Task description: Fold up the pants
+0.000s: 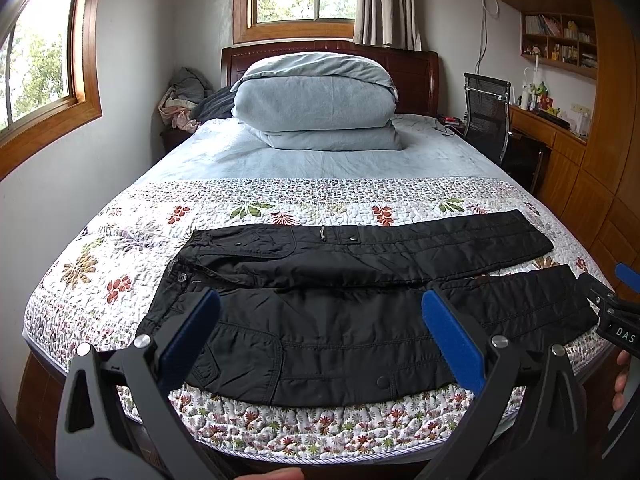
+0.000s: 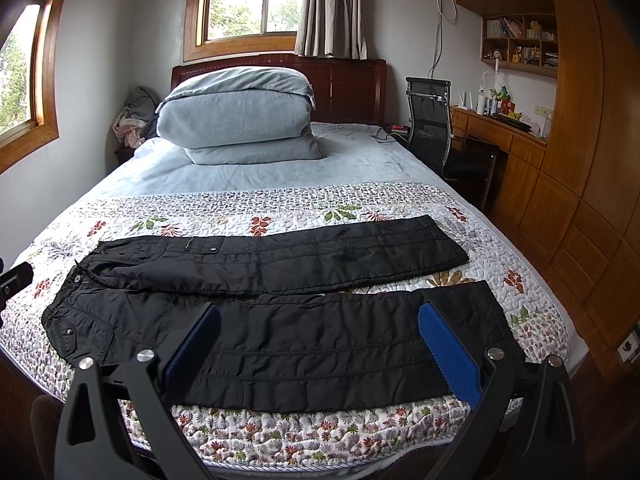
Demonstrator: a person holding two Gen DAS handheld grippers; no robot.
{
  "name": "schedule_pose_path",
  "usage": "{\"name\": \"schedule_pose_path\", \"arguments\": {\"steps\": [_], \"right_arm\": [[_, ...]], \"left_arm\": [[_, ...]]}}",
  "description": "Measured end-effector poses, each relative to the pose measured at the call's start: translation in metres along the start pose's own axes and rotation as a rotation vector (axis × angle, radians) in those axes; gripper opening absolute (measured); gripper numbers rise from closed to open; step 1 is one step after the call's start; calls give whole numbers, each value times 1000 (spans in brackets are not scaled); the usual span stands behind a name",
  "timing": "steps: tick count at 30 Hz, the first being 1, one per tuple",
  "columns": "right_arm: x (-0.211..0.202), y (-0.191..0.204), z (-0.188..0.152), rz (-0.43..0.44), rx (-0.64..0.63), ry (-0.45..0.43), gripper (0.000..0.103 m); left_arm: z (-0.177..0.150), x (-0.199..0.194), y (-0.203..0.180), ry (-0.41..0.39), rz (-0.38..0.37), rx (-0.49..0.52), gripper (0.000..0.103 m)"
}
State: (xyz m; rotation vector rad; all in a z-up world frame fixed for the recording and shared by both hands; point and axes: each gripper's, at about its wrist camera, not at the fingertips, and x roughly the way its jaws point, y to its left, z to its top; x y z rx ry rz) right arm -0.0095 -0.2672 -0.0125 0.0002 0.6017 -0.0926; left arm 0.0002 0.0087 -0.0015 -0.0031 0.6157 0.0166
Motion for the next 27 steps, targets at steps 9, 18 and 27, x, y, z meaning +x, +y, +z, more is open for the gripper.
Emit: {"name": "schedule_pose_path", "arguments": {"steps": [9,18,27], "right_arm": [[5,-2,-4,2,2,7,100],[11,-2,-4,15,8,21,100],[25,-4,-1,34,10,38,100]], "left_arm": [[0,0,0,1,-1,1,101],[-3,18,4,16,2,8,101],[1,31,-3,42,4,16,101]]}}
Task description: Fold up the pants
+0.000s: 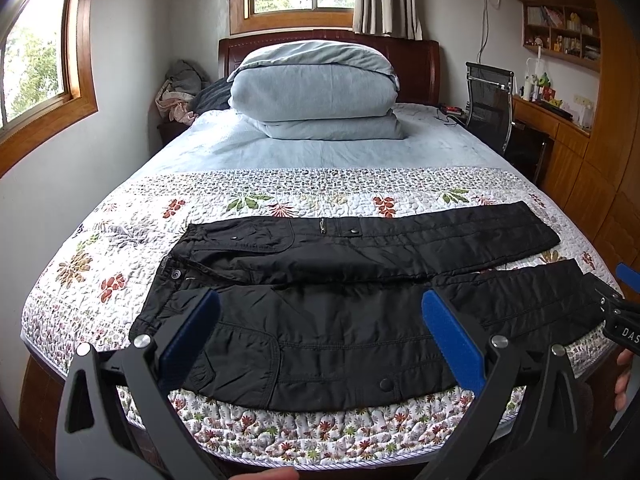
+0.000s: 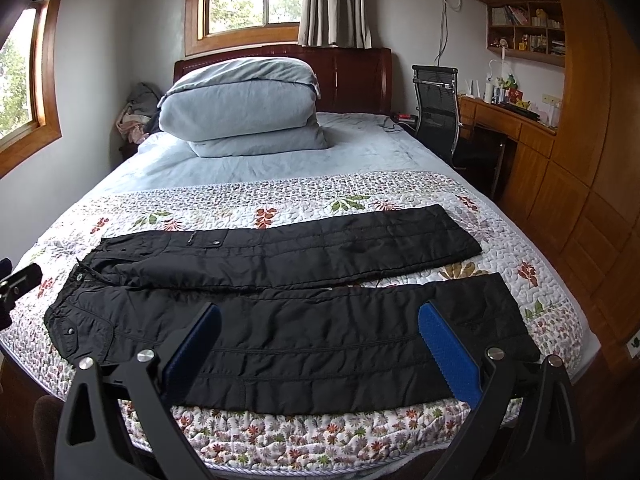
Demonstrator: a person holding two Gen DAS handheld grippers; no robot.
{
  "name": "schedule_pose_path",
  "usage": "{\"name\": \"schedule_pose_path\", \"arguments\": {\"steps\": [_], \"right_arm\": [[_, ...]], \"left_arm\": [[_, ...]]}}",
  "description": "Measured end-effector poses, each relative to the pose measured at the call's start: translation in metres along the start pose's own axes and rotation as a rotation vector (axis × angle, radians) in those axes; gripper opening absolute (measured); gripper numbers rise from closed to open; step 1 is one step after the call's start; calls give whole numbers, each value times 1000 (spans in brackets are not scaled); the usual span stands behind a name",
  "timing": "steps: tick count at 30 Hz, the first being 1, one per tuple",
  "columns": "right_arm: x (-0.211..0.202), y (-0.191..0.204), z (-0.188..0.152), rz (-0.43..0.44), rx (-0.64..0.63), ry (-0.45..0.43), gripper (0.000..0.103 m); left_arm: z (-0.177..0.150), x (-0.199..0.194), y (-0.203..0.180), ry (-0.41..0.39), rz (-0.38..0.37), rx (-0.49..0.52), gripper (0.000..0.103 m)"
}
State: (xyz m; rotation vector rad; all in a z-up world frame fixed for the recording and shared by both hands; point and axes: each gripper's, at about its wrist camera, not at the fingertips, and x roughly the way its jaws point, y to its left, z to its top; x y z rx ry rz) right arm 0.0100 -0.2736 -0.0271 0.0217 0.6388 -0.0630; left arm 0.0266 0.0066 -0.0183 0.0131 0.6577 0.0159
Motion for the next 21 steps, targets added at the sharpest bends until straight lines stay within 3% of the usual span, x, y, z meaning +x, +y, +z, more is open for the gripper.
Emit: {"name": "schedule_pose_path", "arguments": {"steps": [6,8,10,13,17,21], "right_arm": [[15,-24,38,47,-44,-13,100],[30,-49,66,41,-44,-17,100],[57,-76,93,27,-31,24,100],[133,-126,131,87,-13,205,100],[237,-185,156,71,72,406,100],[328,-226,158,101,144,581,100]], "left_arm": [[26,24,16,22,-91,7,101],[44,45,29,72,-144,12,101],[64,84,52,178,-214,-26,101],[85,152,95,367,-248,-137,101],[98,234,160,540,-167,-294,100],[97,311,227,702,-102,-425,100]]}}
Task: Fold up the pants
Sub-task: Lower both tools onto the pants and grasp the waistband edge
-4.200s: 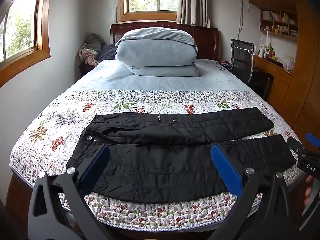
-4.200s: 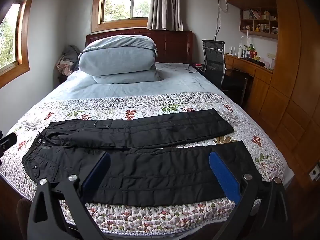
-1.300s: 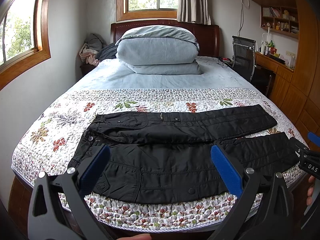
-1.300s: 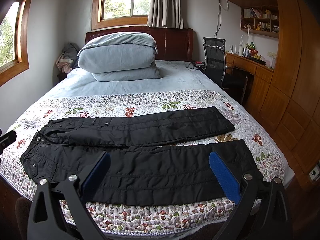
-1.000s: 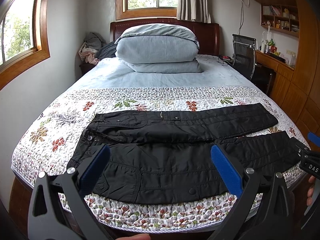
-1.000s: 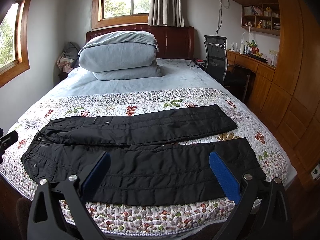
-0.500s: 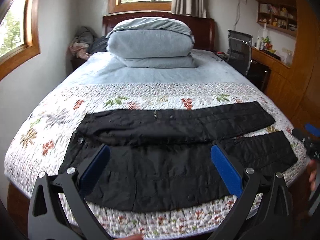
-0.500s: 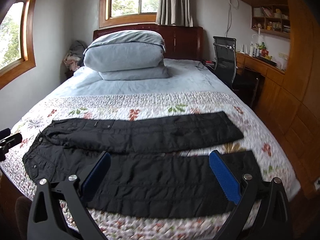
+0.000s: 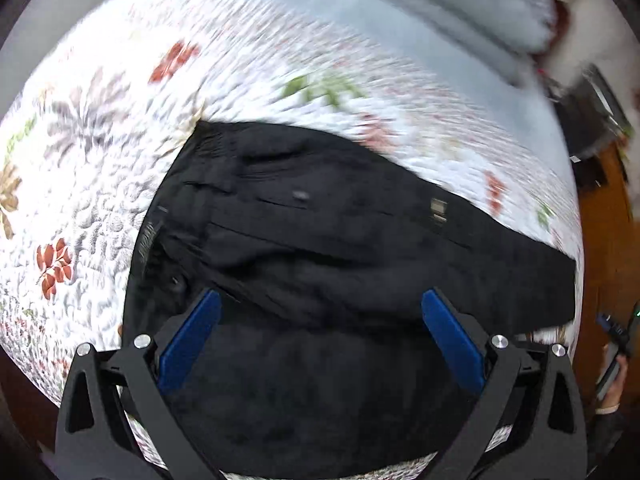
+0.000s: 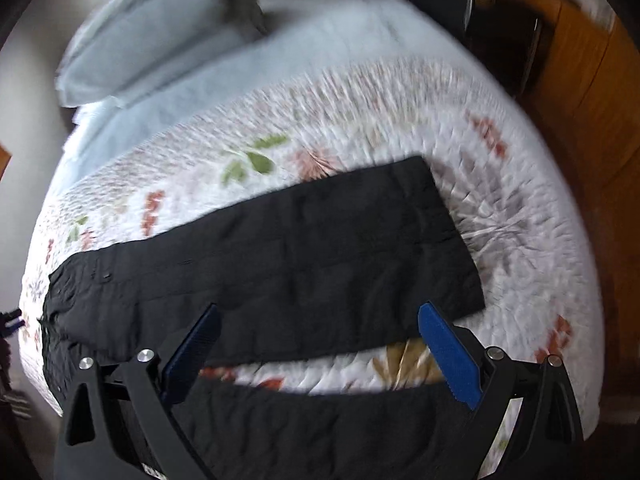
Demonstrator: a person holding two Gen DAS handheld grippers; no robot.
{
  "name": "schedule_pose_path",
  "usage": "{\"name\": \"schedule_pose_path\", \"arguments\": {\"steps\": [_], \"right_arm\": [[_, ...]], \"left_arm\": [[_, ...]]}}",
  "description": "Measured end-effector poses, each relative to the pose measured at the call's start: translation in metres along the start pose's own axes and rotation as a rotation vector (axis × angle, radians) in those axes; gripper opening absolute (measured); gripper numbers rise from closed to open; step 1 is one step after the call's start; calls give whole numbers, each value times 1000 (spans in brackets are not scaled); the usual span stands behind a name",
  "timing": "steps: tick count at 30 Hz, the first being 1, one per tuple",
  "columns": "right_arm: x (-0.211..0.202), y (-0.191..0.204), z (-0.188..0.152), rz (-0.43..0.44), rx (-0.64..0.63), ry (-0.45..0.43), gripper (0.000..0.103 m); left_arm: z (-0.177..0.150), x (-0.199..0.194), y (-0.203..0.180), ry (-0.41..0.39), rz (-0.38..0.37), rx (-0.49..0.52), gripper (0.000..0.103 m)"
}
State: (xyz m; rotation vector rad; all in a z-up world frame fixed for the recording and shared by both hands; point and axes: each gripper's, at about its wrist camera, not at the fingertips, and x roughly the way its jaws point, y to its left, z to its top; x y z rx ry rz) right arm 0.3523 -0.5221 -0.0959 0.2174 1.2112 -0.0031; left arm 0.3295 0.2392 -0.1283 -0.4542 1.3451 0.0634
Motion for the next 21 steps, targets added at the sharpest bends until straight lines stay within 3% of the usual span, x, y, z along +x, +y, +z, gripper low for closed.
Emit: {"name": "schedule_pose_path", "arguments": {"steps": [4,10,16,21], "right_arm": [[64,-40,40,-49,42,94,100],[114,-69,78,-92,44,122,100],[142,-73,99,-167,-3,147,100],[161,-63,96,-217,-55,169,100]], "left_arm": [[40,41,47,119,31,-133,100],[74,88,104,249,-121,-384,100],[82,94,109,296,-137,-390,100],[105,64,106,160,0,-280,100]]}}
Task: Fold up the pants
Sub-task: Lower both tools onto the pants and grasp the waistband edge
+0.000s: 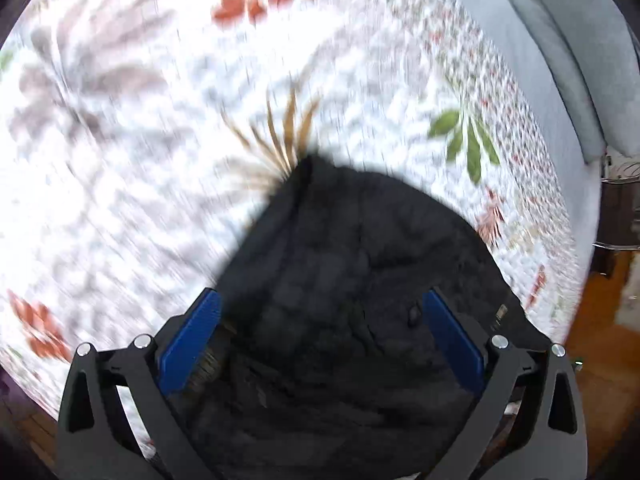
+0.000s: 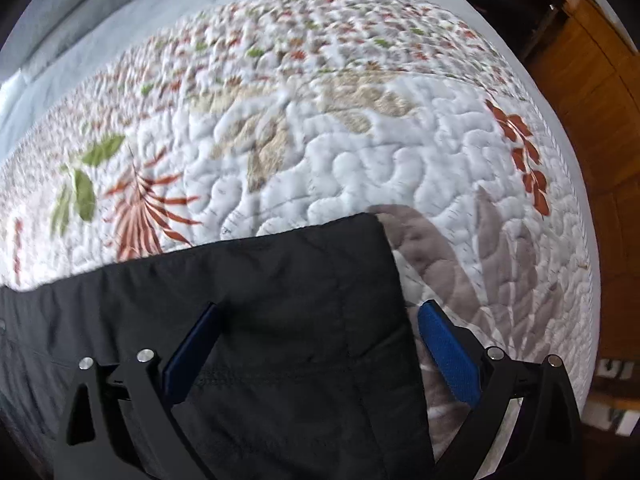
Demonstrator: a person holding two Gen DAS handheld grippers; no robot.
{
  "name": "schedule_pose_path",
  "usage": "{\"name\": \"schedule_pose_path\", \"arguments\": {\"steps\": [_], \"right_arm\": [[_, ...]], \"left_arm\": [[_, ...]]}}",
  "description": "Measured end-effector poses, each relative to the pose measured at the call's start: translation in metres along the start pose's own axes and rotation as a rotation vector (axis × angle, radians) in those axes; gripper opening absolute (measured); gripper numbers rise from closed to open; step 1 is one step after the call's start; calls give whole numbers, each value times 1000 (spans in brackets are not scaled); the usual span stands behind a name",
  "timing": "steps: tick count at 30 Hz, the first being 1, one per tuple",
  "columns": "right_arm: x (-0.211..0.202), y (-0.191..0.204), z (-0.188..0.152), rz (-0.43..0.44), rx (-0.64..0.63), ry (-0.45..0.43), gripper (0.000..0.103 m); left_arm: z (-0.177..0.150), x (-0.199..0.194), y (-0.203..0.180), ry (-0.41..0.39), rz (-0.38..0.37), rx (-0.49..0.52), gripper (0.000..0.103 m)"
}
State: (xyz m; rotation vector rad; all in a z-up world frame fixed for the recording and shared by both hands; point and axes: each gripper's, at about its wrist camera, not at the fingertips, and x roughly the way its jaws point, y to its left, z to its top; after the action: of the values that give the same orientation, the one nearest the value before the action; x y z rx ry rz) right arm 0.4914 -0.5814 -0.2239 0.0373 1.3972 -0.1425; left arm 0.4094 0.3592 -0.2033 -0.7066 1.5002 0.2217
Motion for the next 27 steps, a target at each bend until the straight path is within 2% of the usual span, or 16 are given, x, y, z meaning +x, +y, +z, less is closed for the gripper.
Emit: {"name": "schedule_pose_path", "arguments": {"steps": [2,6,8,11,15,17,19,22,24,27], "right_arm": [[1,1,0,3,11,-10,100],[-2,4,-1,-3,7,-27,100],[-3,8,0,-12,-11,-35,100],[-5,19,1,-10,-10,-41,100],[-10,30,-11,-11,-31,-77,99],[-14,33,-20,-5,-29,-90,96],[-17,37,-28,-6,-37,-101,92],[-26,41,-37,-12,-57,-110,75],[-33,41,-43,-7,-57,-114,48],[-45,47,-48,-10,-70,-123,25]], "left_arm": [[8,4,3,9,41,-6,100],[21,29,11,48,68,-55,100],[21,37,9,55,96,-43,100],[18,41,-1,49,100,-3,100],[9,45,-21,83,103,115,99],[5,47,-31,95,104,155,99],[1,47,-40,83,137,191,99],[-6,50,-58,60,177,218,93],[-10,51,-70,42,191,230,81],[-16,43,-76,35,204,237,67]]}}
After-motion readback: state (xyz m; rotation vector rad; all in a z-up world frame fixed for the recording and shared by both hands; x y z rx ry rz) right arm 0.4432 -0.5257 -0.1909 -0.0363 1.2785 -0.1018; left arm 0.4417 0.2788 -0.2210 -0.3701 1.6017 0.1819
